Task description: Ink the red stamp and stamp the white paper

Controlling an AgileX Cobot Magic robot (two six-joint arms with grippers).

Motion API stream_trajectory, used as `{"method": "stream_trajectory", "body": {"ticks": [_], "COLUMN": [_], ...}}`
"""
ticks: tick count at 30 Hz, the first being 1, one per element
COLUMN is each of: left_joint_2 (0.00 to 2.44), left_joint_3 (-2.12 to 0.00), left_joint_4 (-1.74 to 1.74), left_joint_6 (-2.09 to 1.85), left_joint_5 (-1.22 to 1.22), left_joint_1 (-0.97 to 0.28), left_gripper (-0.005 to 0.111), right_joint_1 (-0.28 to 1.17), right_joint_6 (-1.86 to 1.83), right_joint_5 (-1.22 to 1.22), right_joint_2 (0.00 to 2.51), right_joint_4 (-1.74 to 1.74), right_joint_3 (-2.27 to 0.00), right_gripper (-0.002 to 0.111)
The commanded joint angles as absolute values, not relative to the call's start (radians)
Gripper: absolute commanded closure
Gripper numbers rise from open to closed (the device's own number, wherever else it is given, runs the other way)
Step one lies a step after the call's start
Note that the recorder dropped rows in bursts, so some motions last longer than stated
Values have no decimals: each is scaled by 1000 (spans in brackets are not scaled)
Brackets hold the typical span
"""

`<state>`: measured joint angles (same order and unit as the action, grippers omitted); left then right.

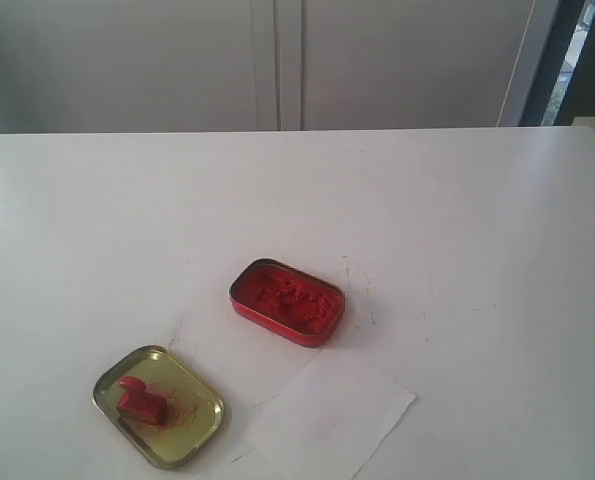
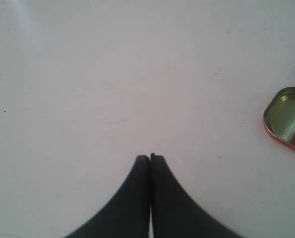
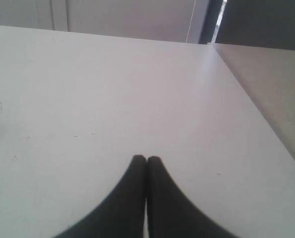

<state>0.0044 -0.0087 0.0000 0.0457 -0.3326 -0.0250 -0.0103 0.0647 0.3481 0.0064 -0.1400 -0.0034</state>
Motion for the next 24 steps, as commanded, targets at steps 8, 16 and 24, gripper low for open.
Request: {"method": "stream_trajectory", "body": {"ticks": [8,16,24], "left_joint_2": [0,0,0], "left_joint_3": [0,0,0], "left_joint_4": [0,0,0], "left_joint_6": [47,47,47], "left_joint_5": [-177,-116,-112], "left_joint_1": [-23,-23,-23], "left_gripper": [107,107,107], "right_joint_1": [-8,-8,-8], "right_joint_6": [65,65,65], "right_joint_5": [342,342,342], "right_joint_2": [0,0,0], "right_joint_4": [-148,-148,-148], "right_joint_3": [0,0,0], "right_gripper": [108,108,108]}}
